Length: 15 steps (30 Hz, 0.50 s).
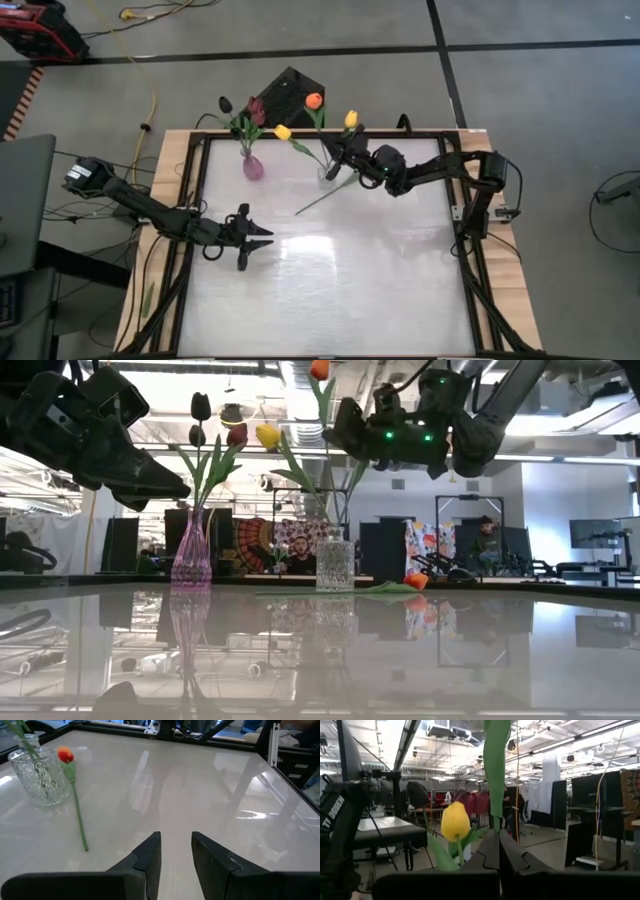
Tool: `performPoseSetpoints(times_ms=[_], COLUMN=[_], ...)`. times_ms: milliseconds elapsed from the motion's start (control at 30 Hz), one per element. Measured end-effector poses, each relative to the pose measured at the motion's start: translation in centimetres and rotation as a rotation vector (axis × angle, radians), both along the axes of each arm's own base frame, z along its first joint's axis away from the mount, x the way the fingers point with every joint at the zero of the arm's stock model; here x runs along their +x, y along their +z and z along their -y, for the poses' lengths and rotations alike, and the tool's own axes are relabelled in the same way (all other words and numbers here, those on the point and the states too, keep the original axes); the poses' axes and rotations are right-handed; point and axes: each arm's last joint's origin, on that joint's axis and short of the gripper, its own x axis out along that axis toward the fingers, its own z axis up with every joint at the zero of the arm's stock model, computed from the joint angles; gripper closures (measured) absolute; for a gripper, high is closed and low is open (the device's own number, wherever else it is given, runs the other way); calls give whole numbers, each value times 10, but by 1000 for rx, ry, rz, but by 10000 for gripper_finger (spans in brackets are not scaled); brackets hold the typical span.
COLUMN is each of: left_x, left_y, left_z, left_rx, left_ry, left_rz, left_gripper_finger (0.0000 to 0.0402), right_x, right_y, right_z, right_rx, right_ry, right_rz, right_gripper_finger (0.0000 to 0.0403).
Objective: Sort flowers into vase by color
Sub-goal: Put the bottom orange flower into the transparent vase
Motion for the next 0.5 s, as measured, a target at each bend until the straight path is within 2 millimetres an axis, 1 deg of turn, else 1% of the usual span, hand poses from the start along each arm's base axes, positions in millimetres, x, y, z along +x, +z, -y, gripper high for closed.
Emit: performPoseSetpoints(times_ms=[133,500], left_x=[0,0], left_y=[0,0], left_z=[0,0], left_rx=[0,-4], left_ry=[0,1], left_rz=[0,1], left_gripper_finger=[306,306], right_x=[1,-1], right_y=[-3,-3], right_z=[0,5], right_rx=[10,12], right_ry=[0,-13], right_rz=[-29,-34], right_gripper_finger=[387,387])
